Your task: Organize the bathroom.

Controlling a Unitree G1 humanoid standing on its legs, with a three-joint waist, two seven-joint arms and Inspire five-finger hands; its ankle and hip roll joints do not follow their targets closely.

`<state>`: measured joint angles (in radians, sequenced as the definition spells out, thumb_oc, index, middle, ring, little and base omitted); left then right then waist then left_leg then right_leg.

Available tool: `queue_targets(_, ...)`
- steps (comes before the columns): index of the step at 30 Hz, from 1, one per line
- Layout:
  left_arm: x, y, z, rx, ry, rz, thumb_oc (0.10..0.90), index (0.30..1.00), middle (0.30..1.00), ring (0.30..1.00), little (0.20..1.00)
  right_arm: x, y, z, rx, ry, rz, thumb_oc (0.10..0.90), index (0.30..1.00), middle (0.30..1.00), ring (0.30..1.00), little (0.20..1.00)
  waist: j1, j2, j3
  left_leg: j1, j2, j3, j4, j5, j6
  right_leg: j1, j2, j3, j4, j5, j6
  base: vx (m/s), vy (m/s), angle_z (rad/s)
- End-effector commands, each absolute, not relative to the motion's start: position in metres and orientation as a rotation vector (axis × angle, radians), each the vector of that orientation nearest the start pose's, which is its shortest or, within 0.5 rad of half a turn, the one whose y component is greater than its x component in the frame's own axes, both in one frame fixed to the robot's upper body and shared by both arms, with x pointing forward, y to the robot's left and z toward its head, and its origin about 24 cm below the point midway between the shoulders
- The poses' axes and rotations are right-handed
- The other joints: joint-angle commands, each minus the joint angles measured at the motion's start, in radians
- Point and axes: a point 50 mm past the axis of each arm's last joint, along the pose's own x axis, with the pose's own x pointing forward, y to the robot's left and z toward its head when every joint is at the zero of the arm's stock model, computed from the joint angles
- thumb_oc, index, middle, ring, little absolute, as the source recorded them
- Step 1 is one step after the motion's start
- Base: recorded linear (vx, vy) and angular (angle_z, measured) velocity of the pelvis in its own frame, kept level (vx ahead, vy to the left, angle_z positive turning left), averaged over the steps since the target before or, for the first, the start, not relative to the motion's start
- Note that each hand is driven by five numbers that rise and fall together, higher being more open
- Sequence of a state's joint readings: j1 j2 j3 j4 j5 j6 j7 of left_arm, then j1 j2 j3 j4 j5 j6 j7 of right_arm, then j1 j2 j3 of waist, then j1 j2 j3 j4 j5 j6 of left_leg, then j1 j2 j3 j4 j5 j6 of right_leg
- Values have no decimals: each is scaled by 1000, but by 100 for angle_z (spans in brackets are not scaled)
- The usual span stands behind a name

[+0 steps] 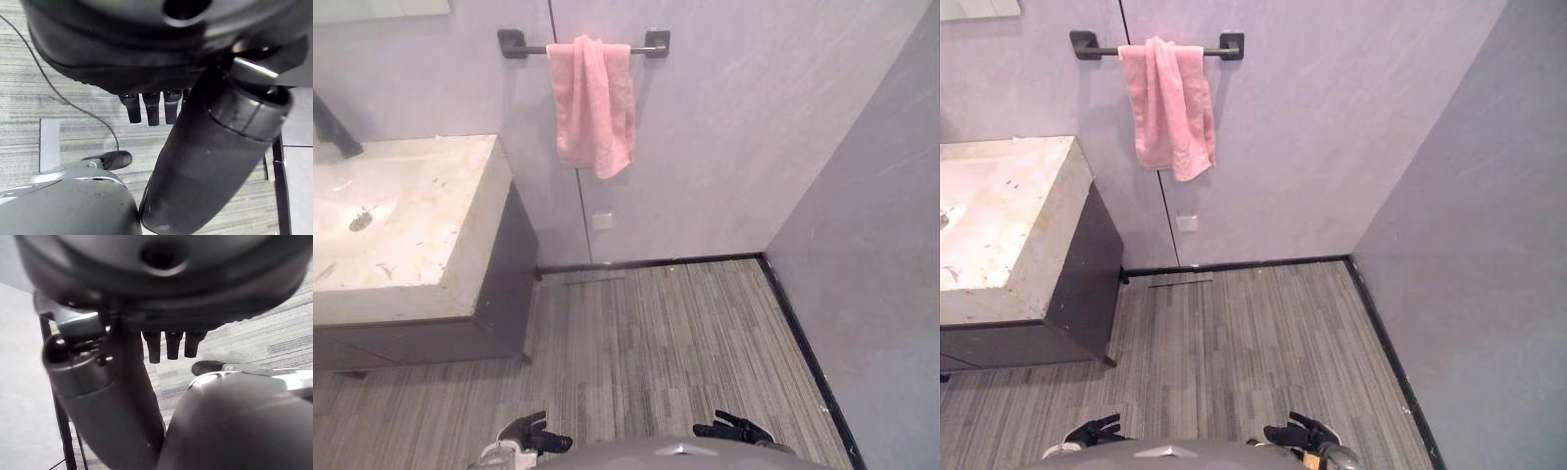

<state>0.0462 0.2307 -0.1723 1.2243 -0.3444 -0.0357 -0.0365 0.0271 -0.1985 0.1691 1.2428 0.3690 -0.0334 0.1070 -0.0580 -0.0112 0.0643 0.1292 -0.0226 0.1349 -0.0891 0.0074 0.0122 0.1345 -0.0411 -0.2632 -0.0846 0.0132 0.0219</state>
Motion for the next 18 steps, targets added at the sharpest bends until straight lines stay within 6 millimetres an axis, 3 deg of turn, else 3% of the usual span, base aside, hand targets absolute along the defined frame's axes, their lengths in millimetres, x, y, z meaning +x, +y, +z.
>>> queue_targets(1, 83, 211, -167, 10, 1224, 70, 800, 900, 900, 900, 900, 80, -217, -167, 111, 1233, -99, 800, 900, 900, 900, 900, 3, 19, -1, 8, 41, 71, 3, -52, -49, -4, -1, -18, 19, -50, 96, 0, 0, 0)
queue_targets(18, 86, 215, -166, 7, 1205, 136, 800, 900, 900, 900, 900, 85, -219, -165, 120, 1215, -108, 800, 900, 900, 900, 900, 5, 26, 11, 7, 40, 67, 12, -54, -48, -4, -2, -16, 26, -59, 91, 0, 0, 0)
